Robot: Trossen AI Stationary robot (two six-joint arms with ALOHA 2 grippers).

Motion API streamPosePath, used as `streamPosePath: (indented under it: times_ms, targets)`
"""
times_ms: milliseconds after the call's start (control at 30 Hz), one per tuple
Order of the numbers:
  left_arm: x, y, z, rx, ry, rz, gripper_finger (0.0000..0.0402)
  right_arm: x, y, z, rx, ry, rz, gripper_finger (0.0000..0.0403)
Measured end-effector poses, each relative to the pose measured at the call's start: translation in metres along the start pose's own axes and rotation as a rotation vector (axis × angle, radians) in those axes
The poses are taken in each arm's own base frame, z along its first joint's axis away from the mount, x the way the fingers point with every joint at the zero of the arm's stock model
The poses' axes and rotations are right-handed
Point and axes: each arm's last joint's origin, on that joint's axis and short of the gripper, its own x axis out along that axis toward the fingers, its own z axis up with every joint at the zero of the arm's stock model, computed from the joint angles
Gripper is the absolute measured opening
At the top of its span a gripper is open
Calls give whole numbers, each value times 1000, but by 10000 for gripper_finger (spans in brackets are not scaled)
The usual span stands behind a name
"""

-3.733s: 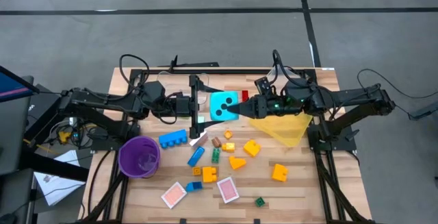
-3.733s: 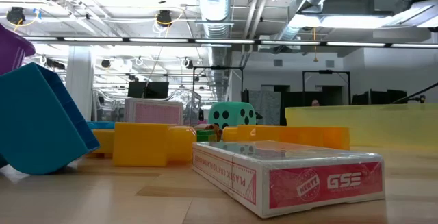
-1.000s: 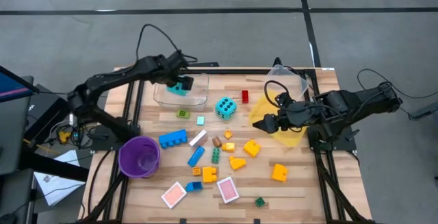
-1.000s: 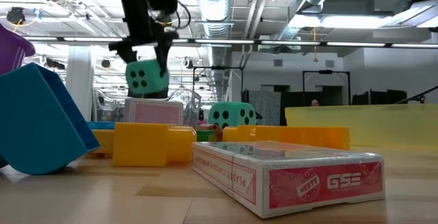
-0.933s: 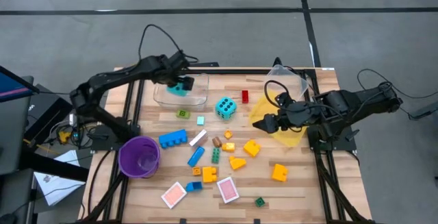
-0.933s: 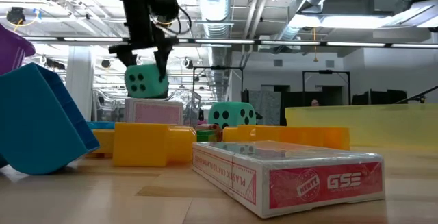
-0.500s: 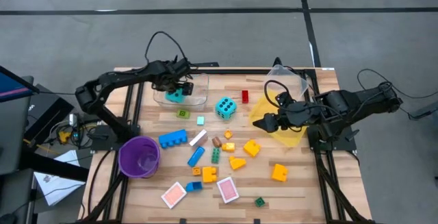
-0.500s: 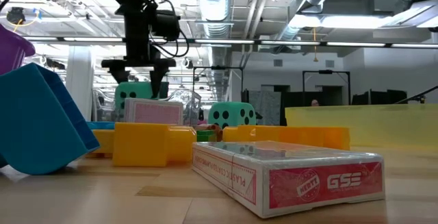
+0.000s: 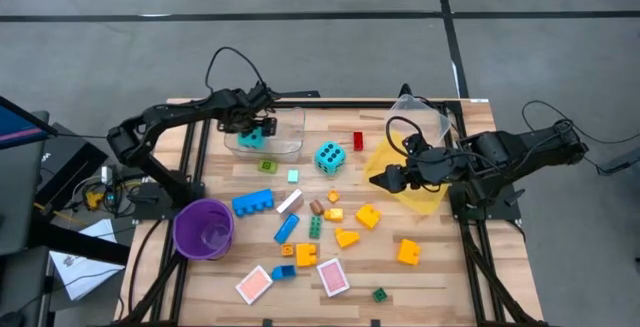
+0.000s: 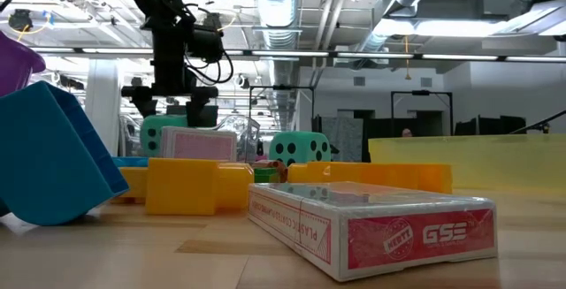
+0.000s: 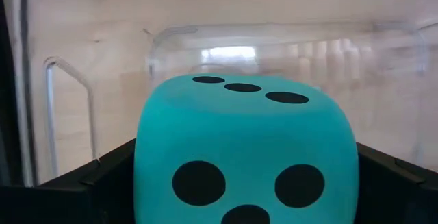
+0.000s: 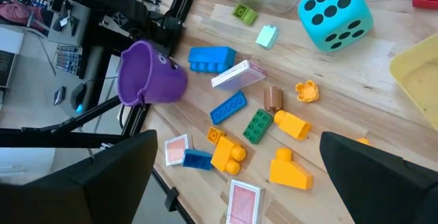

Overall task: Pick & Place Toys
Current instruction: Put the blue dice into the transparent bin

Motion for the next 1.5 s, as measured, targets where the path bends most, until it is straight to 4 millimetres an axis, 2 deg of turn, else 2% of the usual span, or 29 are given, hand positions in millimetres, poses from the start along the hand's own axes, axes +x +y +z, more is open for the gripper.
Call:
streamPosePath:
  times_ms: [333, 600, 1000, 1500]
  targets:
    - [0, -1, 1, -2, -6, -6, 395, 0, 0, 0, 0, 0, 0, 399]
    - [0, -1, 1, 9, -6, -6, 398, 0, 0, 0, 0, 0, 1, 399]
    - [-28, 10, 1, 5, -112, -17, 400, 0, 0, 0, -3, -1, 1, 399]
    - [-22, 10, 1, 34, -75, -10, 400, 0, 1, 0, -17, -9, 9, 399]
